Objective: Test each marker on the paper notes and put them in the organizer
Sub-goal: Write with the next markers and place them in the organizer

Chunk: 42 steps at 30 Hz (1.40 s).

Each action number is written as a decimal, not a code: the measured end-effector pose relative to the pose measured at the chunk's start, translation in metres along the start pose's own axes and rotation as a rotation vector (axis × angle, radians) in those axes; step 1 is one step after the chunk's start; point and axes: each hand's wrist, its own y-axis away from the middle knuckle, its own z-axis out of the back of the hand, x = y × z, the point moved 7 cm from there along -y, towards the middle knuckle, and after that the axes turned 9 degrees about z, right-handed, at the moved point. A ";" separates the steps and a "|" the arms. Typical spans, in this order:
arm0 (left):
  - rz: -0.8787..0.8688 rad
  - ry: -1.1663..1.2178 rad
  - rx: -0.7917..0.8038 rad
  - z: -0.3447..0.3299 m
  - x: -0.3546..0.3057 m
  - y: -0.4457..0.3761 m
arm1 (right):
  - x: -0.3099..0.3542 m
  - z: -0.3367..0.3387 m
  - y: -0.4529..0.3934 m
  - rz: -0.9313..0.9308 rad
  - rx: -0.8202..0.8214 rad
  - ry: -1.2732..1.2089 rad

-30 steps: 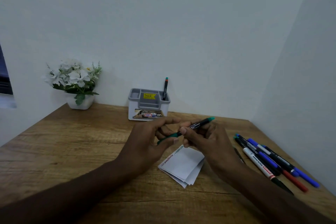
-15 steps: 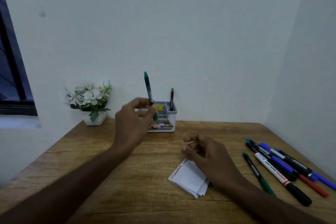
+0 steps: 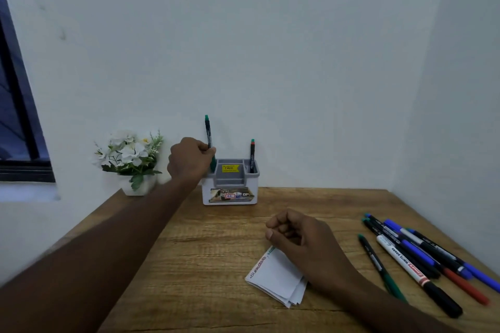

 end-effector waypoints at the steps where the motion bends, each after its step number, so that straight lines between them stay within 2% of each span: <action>1: -0.001 -0.020 0.019 -0.004 0.001 0.000 | 0.001 0.001 0.000 0.005 -0.002 0.005; 5: -0.099 -0.055 0.032 0.002 0.001 0.013 | 0.007 0.007 0.001 0.074 0.010 0.063; 9: -0.290 -0.061 -0.017 0.026 -0.008 0.059 | 0.017 0.023 -0.002 0.174 -0.062 0.163; 11: -0.392 -0.086 0.024 0.028 -0.010 0.091 | 0.022 0.030 -0.008 0.226 -0.065 0.274; 12: -0.439 -0.068 0.113 0.025 -0.010 0.107 | 0.024 0.034 -0.011 0.241 -0.050 0.342; 14: -0.530 -0.007 0.457 0.008 -0.014 0.141 | 0.023 0.046 -0.017 0.210 -0.011 0.528; 15: -0.593 0.002 0.635 0.000 -0.017 0.162 | 0.019 0.056 -0.019 0.159 0.011 0.650; 16: -0.663 -0.006 0.745 -0.005 -0.019 0.178 | 0.013 0.069 -0.021 0.083 0.033 0.768; 19: -0.785 -0.005 0.803 -0.007 -0.017 0.197 | -0.007 0.110 -0.017 -0.174 0.164 1.039; 22: -0.835 -0.032 0.904 -0.013 -0.008 0.200 | -0.013 0.133 -0.009 -0.317 0.349 1.123; 26: -0.815 0.060 0.945 -0.022 -0.007 0.200 | -0.019 0.127 0.002 -0.372 0.569 1.020; 29: -0.785 0.104 0.973 -0.028 -0.011 0.202 | -0.019 0.115 0.004 -0.319 0.560 0.949; 31: -0.769 0.110 0.980 -0.030 -0.012 0.202 | -0.008 0.110 -0.002 -0.225 0.432 0.849; 34: -0.726 0.137 0.927 -0.026 -0.013 0.196 | 0.020 0.103 -0.010 -0.065 0.095 0.332; 36: -0.695 0.199 0.865 -0.020 -0.013 0.191 | 0.034 0.092 -0.010 0.025 -0.045 0.040; 38: -0.726 0.218 0.809 -0.013 -0.016 0.192 | 0.039 0.077 -0.005 0.081 -0.124 -0.099; 42: -0.841 0.158 0.749 -0.009 -0.025 0.209 | 0.031 0.057 0.001 0.095 -0.190 -0.199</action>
